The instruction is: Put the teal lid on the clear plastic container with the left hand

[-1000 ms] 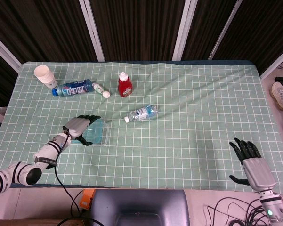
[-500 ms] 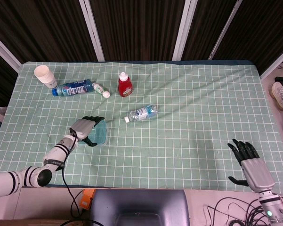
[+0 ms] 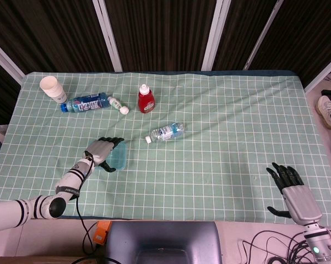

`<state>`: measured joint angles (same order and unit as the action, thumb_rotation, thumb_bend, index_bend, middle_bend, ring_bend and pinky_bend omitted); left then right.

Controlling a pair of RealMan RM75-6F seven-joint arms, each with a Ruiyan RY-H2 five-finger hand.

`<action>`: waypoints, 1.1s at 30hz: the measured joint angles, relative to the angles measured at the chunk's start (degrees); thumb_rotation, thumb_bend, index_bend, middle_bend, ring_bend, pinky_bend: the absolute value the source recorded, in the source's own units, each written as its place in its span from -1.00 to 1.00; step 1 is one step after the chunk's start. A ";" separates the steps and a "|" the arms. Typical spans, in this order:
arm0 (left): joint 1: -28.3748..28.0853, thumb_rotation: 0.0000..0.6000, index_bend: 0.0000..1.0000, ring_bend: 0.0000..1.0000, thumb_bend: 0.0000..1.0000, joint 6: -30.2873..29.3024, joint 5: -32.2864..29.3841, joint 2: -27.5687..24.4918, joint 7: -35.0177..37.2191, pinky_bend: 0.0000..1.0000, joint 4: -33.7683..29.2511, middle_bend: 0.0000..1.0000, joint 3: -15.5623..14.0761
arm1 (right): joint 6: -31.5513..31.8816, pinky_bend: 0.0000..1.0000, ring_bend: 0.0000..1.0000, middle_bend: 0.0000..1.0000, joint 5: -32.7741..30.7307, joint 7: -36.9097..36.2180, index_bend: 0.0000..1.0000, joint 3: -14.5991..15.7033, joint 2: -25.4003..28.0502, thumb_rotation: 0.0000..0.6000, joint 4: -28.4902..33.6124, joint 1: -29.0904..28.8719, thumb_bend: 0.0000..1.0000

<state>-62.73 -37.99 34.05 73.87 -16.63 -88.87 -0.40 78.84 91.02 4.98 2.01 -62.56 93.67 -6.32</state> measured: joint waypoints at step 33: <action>-0.46 1.00 -0.95 0.12 -0.51 4.24 -0.41 1.50 0.00 0.37 4.13 0.35 -1.20 | 0.06 -1.00 -1.00 -1.00 -0.63 0.07 -1.00 -0.24 0.01 1.00 -0.01 0.09 -0.63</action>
<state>-63.20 -33.76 33.64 75.36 -16.63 -84.75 -1.59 78.91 90.39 5.05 1.77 -62.55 93.66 -6.22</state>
